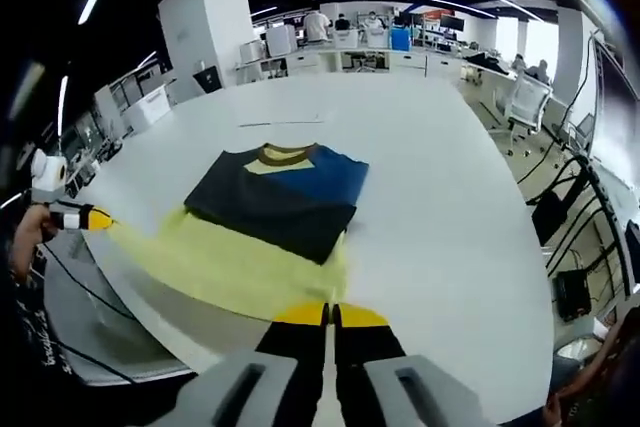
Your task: Fold the garment on the visible template until the final outline fits inside the template.
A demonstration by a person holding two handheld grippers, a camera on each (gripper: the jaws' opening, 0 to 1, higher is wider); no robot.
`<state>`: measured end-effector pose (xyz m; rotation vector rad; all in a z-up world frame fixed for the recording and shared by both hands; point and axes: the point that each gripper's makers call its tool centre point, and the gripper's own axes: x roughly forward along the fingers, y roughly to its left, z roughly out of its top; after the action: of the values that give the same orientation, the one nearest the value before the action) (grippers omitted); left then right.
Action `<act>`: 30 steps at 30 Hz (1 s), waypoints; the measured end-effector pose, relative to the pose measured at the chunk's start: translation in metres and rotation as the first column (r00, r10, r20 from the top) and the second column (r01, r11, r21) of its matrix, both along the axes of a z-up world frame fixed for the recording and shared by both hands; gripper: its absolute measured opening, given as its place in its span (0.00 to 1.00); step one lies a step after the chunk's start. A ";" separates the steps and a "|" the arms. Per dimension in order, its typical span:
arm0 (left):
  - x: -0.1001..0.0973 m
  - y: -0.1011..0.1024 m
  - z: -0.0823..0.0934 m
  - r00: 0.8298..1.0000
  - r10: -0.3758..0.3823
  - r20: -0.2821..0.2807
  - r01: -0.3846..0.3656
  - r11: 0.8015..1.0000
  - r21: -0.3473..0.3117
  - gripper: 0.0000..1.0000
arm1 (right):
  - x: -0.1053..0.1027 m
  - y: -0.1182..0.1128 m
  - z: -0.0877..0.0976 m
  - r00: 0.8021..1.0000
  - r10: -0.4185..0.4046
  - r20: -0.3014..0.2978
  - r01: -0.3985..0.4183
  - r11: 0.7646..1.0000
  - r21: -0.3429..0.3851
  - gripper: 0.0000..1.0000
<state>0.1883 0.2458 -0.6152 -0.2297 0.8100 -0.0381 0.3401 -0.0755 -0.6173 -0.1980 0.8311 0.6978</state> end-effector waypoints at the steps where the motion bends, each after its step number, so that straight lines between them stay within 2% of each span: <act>1: 0.002 0.001 0.001 1.000 -0.001 0.003 0.001 1.000 0.002 0.00 | 0.003 0.002 0.001 1.000 0.004 0.005 -0.004 1.000 0.000 0.00; 13: 0.039 0.016 0.020 0.997 0.017 0.072 -0.019 0.999 0.032 0.00 | 0.048 0.021 0.026 0.995 0.051 0.085 -0.049 0.999 -0.015 0.00; 20: 0.070 0.027 0.029 0.993 0.040 0.113 -0.044 0.998 0.038 0.00 | 0.078 0.035 0.038 0.990 0.037 0.133 -0.038 0.999 0.006 0.00; 30: 0.106 0.046 0.046 0.975 0.092 0.202 -0.101 0.994 0.032 0.00 | 0.116 0.050 0.039 0.985 0.009 0.175 -0.013 1.000 0.023 0.00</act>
<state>0.2941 0.2922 -0.5688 -0.2211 0.5980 0.0467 0.4557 -0.0252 -0.5784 -0.2388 0.6541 0.6897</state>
